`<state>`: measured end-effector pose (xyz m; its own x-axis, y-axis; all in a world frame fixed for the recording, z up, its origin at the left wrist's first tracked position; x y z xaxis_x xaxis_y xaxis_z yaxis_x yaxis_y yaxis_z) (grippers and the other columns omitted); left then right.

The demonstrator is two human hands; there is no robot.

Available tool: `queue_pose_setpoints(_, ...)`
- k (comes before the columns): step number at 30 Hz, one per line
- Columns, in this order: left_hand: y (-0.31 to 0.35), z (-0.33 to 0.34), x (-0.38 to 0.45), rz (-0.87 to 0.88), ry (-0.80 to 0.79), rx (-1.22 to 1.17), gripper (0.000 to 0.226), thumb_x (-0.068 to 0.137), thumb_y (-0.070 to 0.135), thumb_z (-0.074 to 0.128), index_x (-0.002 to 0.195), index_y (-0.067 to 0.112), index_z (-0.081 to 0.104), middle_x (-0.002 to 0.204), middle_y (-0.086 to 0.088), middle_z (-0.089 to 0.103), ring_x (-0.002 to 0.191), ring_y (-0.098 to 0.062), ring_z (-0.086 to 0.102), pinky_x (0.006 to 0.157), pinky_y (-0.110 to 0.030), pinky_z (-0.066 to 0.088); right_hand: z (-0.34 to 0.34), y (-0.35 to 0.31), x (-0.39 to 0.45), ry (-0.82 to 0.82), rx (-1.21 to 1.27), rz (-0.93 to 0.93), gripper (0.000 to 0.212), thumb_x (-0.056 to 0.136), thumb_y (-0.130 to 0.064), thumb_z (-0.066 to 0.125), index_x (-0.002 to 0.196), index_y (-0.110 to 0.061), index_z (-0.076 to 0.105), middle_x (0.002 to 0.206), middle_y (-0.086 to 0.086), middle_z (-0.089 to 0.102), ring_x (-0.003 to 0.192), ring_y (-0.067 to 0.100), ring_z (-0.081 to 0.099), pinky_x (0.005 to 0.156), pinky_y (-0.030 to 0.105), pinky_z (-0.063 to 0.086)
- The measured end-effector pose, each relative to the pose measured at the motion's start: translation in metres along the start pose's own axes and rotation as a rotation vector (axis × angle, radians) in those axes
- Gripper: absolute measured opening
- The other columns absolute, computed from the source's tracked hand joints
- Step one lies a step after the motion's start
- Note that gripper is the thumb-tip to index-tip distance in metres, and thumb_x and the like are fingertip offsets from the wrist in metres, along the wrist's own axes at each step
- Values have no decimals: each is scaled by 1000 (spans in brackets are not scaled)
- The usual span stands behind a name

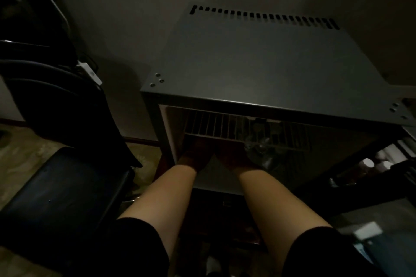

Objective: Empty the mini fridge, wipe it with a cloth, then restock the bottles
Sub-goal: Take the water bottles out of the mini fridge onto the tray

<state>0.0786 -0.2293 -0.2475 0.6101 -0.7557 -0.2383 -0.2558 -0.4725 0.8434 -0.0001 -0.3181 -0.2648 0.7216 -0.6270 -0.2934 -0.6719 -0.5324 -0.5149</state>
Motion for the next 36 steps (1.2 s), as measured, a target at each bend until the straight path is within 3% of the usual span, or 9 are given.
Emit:
queue_pose_setpoints(2, 0, -1, -5, 75, 57, 3, 25, 98, 18, 57, 123, 21, 56, 122, 0, 57, 113, -20, 54, 88, -23, 43, -3, -10, -13, 6, -10, -23, 34, 105, -22, 44, 134, -9, 56, 142, 17, 52, 130, 31, 49, 107, 35, 36)
queue_pose_setpoints(5, -1, -1, -10, 92, 9, 96, 20, 98, 25, 55, 118, 29, 57, 122, 3, 57, 111, -14, 53, 88, -19, 42, -5, -13, -28, 57, -10, -57, 31, 104, -21, 45, 130, -14, 58, 138, 13, 55, 125, 28, 52, 100, 30, 39)
queue_pose_setpoints(7, -3, -3, -17, 82, -53, 290, 29, 100, 24, 51, 128, 23, 55, 131, -1, 55, 116, -13, 50, 91, -18, 39, -8, -18, -41, 48, -10, -21, 29, 103, -20, 45, 129, -14, 58, 136, 12, 55, 122, 28, 53, 98, 28, 39)
queue_pose_setpoints(9, -2, -7, -28, 94, -91, 535, 39, 102, 20, 45, 141, 15, 48, 144, -11, 47, 129, -24, 47, 107, -30, 35, -12, -22, -53, 41, -10, -1, 34, 103, -22, 44, 135, -16, 55, 140, 13, 54, 122, 29, 53, 100, 31, 40)
queue_pose_setpoints(12, 4, -10, -50, 85, -110, 670, 40, 103, 20, 43, 142, 12, 46, 145, -13, 46, 132, -29, 45, 110, -35, 33, -17, -28, -77, -19, -58, 50, 42, 103, -26, 46, 145, -18, 48, 150, 12, 45, 132, 33, 47, 106, 35, 38)
queue_pose_setpoints(15, 7, -14, -70, 100, -161, 710, 33, 96, 21, 54, 128, 15, 60, 133, -12, 57, 120, -30, 55, 100, -35, 44, -21, -27, -103, -47, -95, 105, 43, 99, -22, 53, 141, -14, 51, 147, 15, 48, 131, 35, 49, 107, 39, 41)
queue_pose_setpoints(21, 13, -7, -111, 225, -177, 768, 21, 92, 23, 58, 110, 15, 64, 113, -9, 63, 101, -26, 60, 86, -34, 48, -28, -15, -166, 5, -166, 96, 26, 87, -16, 67, 112, -18, 61, 117, 6, 59, 102, 29, 62, 90, 42, 55)
queue_pose_setpoints(25, 20, 7, -144, 302, -167, 813, 30, 94, 32, 58, 120, 17, 59, 119, -7, 55, 107, -25, 56, 94, -38, 48, -30, -2, -206, 38, -221, 34, 31, 88, -14, 66, 117, -16, 56, 123, 6, 42, 104, 32, 58, 91, 45, 51)
queue_pose_setpoints(36, 39, 76, -287, 288, -60, 827, 32, 93, 35, 59, 118, 16, 58, 117, -7, 52, 108, -27, 54, 96, -39, 46, -30, 51, -333, 52, -225, -172, 20, 89, -15, 65, 106, -18, 56, 109, 0, 35, 96, 28, 56, 77, 37, 46)
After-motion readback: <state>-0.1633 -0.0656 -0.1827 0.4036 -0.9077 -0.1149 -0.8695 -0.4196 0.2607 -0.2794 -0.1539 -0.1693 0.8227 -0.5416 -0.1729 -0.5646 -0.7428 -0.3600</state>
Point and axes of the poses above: each hand's wrist, its own x-axis towards the middle knuckle, its own z-axis out of the palm, y = z × x, the point moved 2 cm from there along x, towards the middle knuckle
